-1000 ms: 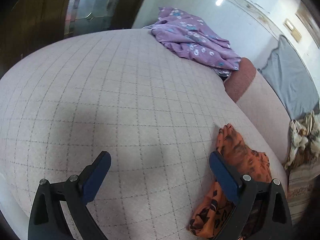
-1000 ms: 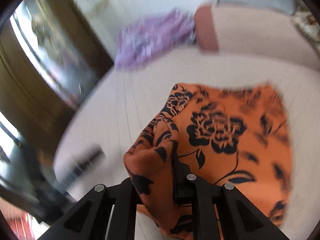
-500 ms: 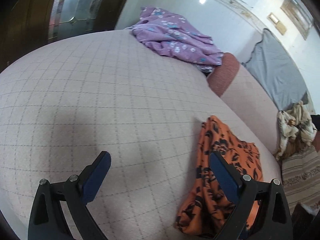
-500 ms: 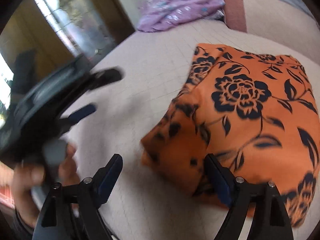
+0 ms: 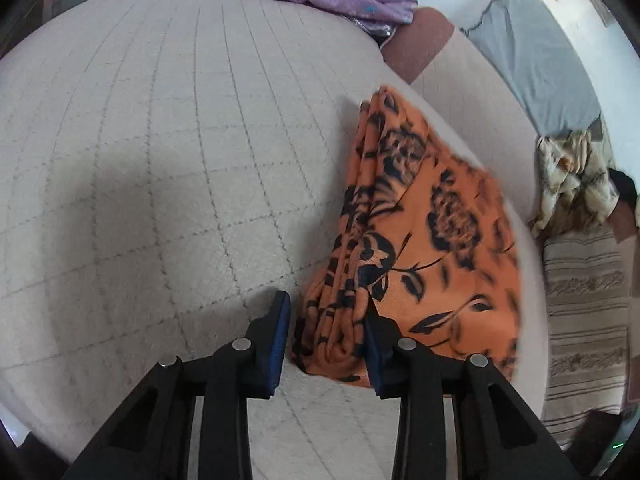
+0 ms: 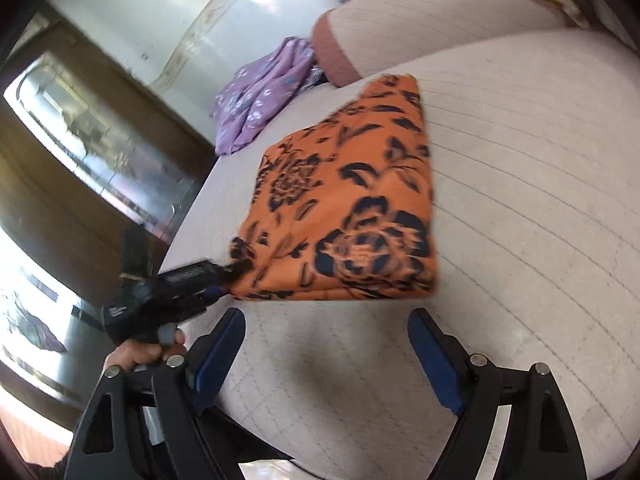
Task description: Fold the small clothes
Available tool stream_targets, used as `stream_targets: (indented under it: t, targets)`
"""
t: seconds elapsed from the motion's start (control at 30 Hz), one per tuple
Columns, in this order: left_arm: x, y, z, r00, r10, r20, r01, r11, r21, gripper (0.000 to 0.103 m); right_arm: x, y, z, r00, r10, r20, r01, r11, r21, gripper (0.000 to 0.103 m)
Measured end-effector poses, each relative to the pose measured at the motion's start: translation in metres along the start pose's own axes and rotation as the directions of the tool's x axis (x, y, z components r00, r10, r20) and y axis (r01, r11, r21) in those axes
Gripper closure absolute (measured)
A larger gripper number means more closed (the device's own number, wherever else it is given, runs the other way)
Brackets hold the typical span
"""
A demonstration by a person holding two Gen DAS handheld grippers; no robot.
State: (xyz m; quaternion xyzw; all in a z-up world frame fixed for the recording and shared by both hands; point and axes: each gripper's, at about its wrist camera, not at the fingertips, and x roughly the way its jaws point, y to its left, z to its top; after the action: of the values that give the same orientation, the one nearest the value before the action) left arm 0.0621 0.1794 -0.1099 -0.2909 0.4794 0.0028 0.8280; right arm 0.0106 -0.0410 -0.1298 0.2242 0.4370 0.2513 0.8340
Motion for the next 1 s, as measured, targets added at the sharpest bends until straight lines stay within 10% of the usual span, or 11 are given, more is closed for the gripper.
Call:
stream_targets:
  t: [0.3,0.47,0.7,0.83,0.9,0.93,1.0]
  targets:
    - [-0.034,-0.031,-0.009,0.983,0.145,0.111,-0.159,0.978,0.134,0.061,-0.010,-0.026,-0.003,0.997,0.079,0.011,-0.079,0.994,0.080,0.017]
    - [-0.049,-0.079,-0.004,0.963,0.100,0.251,-0.172,0.943,0.286,0.033,-0.027,-0.037,0.008,0.992,0.120,0.050,-0.125,0.985,0.117,0.017]
    - [0.015,-0.108,0.007,0.960,0.162,0.227,-0.246,0.875,0.416,0.033,-0.014,-0.069,0.057,0.986,0.160,0.046,-0.167,0.953,0.254,0.017]
    - [0.041,-0.075,0.007,0.972,0.178,0.153,-0.223,0.901,0.371,0.030,0.034,-0.081,0.082,0.981,0.187,-0.049,-0.160,0.928,0.337,0.017]
    - [0.041,-0.067,0.011,0.982,0.143,0.121,-0.177,0.925,0.336,0.030,0.057,-0.081,0.084,0.977,0.171,-0.127,-0.120,0.934,0.336,0.033]
    - [0.041,-0.064,0.013,0.985,0.132,0.110,-0.162,0.931,0.326,0.029,0.068,-0.074,0.083,0.973,0.150,-0.174,-0.093,0.950,0.297,0.062]
    - [0.043,-0.060,0.015,0.987,0.123,0.102,-0.150,0.937,0.315,0.026,0.064,-0.060,0.083,0.984,0.065,-0.168,-0.025,0.973,0.228,0.071]
